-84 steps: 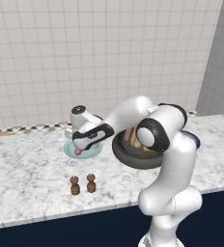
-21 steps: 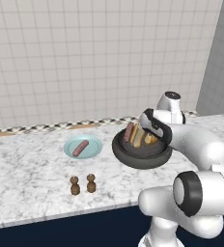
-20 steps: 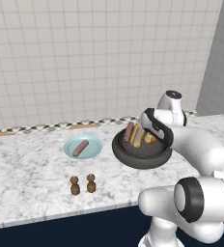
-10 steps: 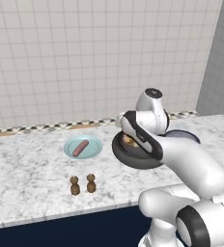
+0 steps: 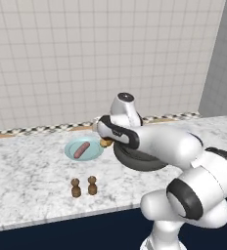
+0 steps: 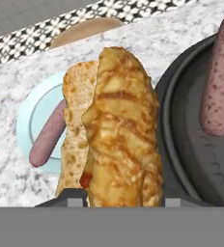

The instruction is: Place one bun and one sausage from the bowl on each plate.

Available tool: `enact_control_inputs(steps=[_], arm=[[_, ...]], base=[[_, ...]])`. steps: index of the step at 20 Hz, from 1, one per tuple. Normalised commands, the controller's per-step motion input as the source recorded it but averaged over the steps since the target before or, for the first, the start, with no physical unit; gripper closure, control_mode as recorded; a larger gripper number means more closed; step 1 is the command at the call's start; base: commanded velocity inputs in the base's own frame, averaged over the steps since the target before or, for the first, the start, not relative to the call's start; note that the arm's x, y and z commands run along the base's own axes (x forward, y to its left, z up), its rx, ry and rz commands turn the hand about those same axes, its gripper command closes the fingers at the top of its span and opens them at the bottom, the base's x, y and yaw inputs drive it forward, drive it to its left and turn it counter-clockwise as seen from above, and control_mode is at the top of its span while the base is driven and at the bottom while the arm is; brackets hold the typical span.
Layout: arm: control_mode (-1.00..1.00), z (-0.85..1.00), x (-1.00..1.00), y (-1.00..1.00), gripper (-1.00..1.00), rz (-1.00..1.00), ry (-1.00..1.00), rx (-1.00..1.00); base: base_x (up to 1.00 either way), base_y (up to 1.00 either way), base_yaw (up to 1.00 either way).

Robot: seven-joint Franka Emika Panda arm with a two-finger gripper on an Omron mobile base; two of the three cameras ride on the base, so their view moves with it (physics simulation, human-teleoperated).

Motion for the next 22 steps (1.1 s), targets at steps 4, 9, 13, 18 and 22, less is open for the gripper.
enact_control_inputs(steps=[4,9,13,18,22], arm=[[-1.0,-0.65,0.62,0.61,1.0,0.02,0.08,0.0],[-1.0,-0.61,0.79,0.46,1.0,0.0,0.09,0.0],[-1.0,-0.58,0.52,0.35,1.0,0.0,0.05,-0.04],[-1.0,-0.52,0.45,0.23,-1.0,0.0,0.03,-0.05],[-1.0,-0.11,0.2,0.01,-1.0,0.0,0.0,-0.01]], base=[[0.0,0.0,0.0],[0.0,0.0,0.0],[0.0,0.0,0.0],[0.0,0.0,0.0],[0.0,0.0,0.0]])
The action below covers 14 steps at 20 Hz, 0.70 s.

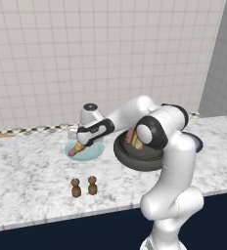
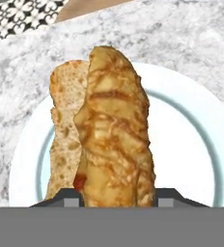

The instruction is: Place one bun and one sausage from the bowl on each plate.

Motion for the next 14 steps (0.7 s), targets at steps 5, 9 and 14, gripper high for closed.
enact_control_inputs(steps=[5,9,14], arm=[[-1.0,0.2,-0.09,-0.26,-1.0,0.0,-0.03,0.0],[-1.0,0.16,-0.29,-0.59,-1.0,0.0,-0.02,0.0],[-1.0,0.35,-0.27,-0.34,-1.0,0.0,-0.03,0.0]], base=[[0.0,0.0,0.0],[0.0,0.0,0.0],[0.0,0.0,0.0]])
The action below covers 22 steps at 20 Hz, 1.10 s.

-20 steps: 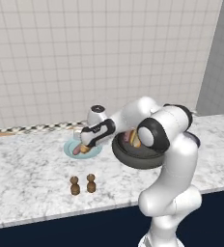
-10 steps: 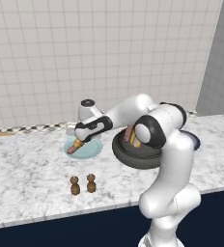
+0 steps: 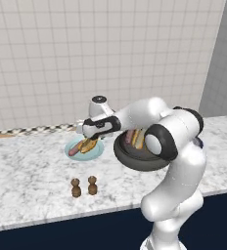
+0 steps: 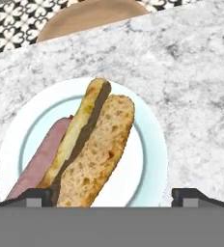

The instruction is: Place one bun and one sausage from the bowl on each plate.

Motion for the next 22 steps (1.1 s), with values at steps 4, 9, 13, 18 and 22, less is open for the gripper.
enact_control_inputs(steps=[4,9,13,18,22], arm=[[-1.0,0.99,-0.67,-0.53,-1.0,0.0,-0.12,0.0],[-1.0,0.42,-0.64,-0.98,-1.0,-0.03,-0.01,0.0],[-1.0,0.03,-0.59,-1.0,-1.0,-0.05,0.0,0.0],[-1.0,0.04,-0.34,-1.0,-1.0,-0.05,0.0,0.0],[-1.0,0.0,0.03,-0.77,-1.0,0.0,0.0,0.0]], base=[[0.0,0.0,0.0],[0.0,0.0,0.0],[0.0,0.0,0.0],[0.0,0.0,0.0],[0.0,0.0,0.0]])
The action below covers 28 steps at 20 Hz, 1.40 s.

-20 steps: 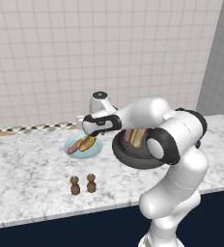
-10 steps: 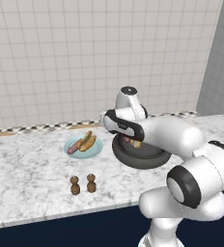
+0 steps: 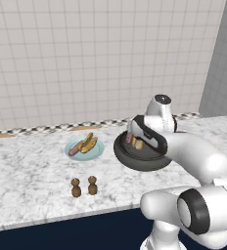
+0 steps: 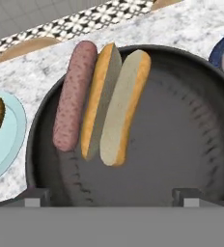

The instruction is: Place one bun and one sausage from the bowl on each plate.

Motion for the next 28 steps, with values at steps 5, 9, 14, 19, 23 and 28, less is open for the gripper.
enact_control_inputs(steps=[5,9,14,19,23,28], arm=[[-1.0,-0.16,0.58,-0.15,-1.0,0.01,0.0,0.06],[-1.0,-0.33,0.41,-0.04,-1.0,0.02,0.0,0.1],[-1.0,-0.32,0.15,0.01,-1.0,0.03,0.0,0.09],[-1.0,-0.2,0.07,0.08,-1.0,0.02,0.0,0.07],[-1.0,0.0,0.16,0.13,-1.0,0.02,0.0,0.06],[-1.0,-0.24,0.22,0.03,-1.0,0.0,0.0,0.03]], base=[[0.0,0.0,0.0],[0.0,0.0,0.0],[0.0,0.0,0.0],[0.0,0.0,0.0],[0.0,0.0,0.0],[0.0,0.0,0.0]])
